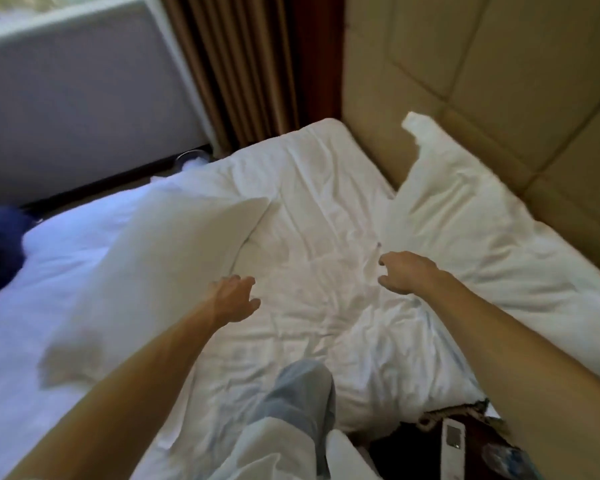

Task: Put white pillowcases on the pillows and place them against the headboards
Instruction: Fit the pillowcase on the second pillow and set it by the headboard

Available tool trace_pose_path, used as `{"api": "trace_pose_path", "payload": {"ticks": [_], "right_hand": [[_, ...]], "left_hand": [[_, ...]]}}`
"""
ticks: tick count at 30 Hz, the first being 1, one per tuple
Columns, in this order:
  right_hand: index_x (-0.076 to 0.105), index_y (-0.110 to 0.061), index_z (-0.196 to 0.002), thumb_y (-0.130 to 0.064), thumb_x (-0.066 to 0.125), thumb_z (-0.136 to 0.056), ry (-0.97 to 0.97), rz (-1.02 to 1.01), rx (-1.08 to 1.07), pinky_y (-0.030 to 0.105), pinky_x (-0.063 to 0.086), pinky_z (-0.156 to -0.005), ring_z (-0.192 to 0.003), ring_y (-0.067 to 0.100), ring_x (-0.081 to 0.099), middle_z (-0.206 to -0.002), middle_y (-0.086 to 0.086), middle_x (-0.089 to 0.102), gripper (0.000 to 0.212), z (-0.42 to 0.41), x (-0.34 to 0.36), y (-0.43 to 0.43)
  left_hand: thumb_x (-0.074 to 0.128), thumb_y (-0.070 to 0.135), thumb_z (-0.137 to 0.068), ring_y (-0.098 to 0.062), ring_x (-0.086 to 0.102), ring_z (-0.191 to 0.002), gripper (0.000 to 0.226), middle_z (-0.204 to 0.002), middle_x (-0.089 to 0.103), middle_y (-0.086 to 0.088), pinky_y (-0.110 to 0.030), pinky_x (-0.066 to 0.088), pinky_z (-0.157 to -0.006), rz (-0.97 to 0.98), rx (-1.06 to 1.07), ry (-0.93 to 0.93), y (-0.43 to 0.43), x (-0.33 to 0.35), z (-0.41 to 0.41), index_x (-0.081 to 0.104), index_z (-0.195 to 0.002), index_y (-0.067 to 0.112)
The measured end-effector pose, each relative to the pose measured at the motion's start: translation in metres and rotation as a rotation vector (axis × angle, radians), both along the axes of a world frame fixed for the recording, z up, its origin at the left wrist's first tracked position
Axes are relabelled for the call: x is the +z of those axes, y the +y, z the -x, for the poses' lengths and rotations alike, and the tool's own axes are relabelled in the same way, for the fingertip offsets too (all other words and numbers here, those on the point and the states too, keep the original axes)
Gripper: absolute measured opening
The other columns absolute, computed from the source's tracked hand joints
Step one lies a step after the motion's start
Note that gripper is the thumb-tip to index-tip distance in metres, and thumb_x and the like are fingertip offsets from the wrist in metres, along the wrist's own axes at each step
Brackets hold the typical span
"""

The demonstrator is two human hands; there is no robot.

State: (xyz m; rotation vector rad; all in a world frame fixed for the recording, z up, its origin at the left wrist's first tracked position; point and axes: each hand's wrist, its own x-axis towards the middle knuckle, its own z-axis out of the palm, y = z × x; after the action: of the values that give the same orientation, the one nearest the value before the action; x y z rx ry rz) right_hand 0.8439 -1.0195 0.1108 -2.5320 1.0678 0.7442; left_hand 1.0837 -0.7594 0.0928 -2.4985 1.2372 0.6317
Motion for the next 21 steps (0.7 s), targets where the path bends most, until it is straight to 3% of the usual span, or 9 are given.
{"api": "trace_pose_path", "payload": {"ticks": [5,9,18,21], "right_hand": [[0.038,-0.024,-0.147,-0.038,0.047,-0.099,-0.044,-0.098,0.222,0.040,0.045,-0.096,-0.127,0.027,0.050,-0.148,0.004,0.046,0.051,-0.077,-0.023,0.066],[0.038,-0.023,-0.148,-0.036,0.046,-0.100,0.005,-0.182,0.308,0.040,0.044,-0.096,-0.128,0.027,0.048,-0.148,0.005,0.045,0.051,-0.109,-0.051,0.125],[0.045,-0.018,-0.143,-0.038,0.049,-0.099,0.121,-0.294,0.360,0.038,0.045,-0.101,-0.126,0.025,0.052,-0.143,0.006,0.051,0.049,-0.096,-0.104,0.311],[0.046,-0.016,-0.143,-0.039,0.050,-0.099,0.167,-0.341,0.372,0.036,0.041,-0.103,-0.128,0.027,0.049,-0.144,0.007,0.049,0.049,-0.079,-0.114,0.386]], "left_hand": [[0.043,0.057,-0.093,-0.027,0.059,-0.113,0.058,-0.133,0.057,-0.006,-0.039,0.049,-0.092,-0.093,0.132,0.011,0.101,-0.018,-0.024,0.042,-0.142,0.025],[0.042,0.057,-0.093,-0.029,0.059,-0.114,0.057,-0.133,0.056,-0.007,-0.041,0.048,-0.094,-0.132,0.222,0.044,0.177,-0.036,-0.021,0.043,-0.139,0.025],[0.040,0.052,-0.096,-0.025,0.058,-0.113,0.051,-0.130,0.056,-0.003,-0.039,0.046,-0.086,-0.134,0.334,0.179,0.376,-0.083,0.028,0.046,-0.138,0.025],[0.039,0.052,-0.096,-0.027,0.058,-0.113,0.051,-0.131,0.055,-0.005,-0.041,0.048,-0.090,-0.165,0.331,0.236,0.448,-0.092,0.049,0.047,-0.137,0.023]]}}
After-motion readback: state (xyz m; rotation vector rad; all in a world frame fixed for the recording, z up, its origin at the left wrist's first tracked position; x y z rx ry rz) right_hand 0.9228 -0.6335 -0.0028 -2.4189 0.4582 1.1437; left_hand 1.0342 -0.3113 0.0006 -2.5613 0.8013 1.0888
